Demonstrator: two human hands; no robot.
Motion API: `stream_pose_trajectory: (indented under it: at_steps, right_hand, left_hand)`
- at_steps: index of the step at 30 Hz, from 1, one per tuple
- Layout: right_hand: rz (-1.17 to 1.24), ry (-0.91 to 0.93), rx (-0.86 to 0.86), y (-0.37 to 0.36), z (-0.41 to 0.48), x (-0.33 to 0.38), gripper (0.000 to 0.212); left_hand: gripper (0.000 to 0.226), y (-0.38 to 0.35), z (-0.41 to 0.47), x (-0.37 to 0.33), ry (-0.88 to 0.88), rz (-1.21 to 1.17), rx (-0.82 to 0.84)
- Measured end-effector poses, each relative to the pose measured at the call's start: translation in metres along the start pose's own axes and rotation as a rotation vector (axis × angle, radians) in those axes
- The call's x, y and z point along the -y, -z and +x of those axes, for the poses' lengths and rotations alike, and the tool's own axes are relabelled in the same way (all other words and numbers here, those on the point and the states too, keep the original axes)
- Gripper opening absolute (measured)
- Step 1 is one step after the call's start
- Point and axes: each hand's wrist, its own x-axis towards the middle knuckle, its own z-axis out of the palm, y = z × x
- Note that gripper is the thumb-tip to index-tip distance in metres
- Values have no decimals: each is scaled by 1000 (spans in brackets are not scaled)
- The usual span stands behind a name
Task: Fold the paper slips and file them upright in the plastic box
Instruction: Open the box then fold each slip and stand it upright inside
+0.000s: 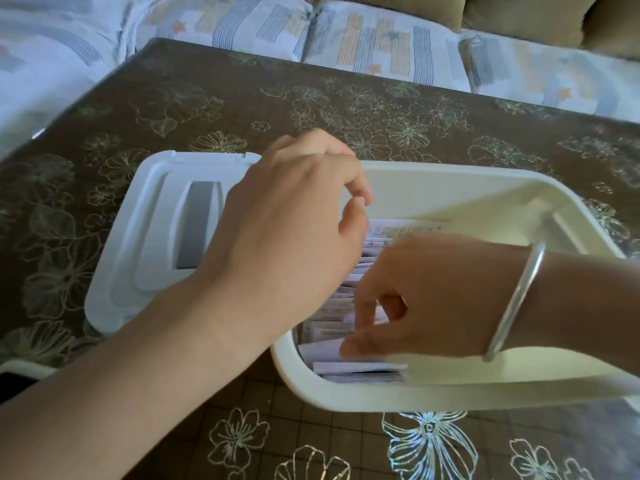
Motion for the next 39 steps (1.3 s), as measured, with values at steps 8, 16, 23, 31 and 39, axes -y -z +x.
stream_pose_trajectory:
  at_steps: [8,16,23,31,39]
  right_hand:
    - [-89,93,54,-16,8,-9,29]
    - [162,-14,110,-10,1,-18,20]
    - [469,-110,-509,9,-63,-33,16]
    - [681,-381,-1063,-80,-164,-63,6]
    - [160,-745,-748,-247,-212,-83,39]
  left_hand:
    - [13,-1,1,2,-19,8,-6]
    - [18,-2,1,5,-78,22,-54]
    - [17,14,6,-16,-259,18,22]
    - [18,-11,-46,-110,-384,-235,4]
    - [14,-65,-133,-134,-648,-89,36]
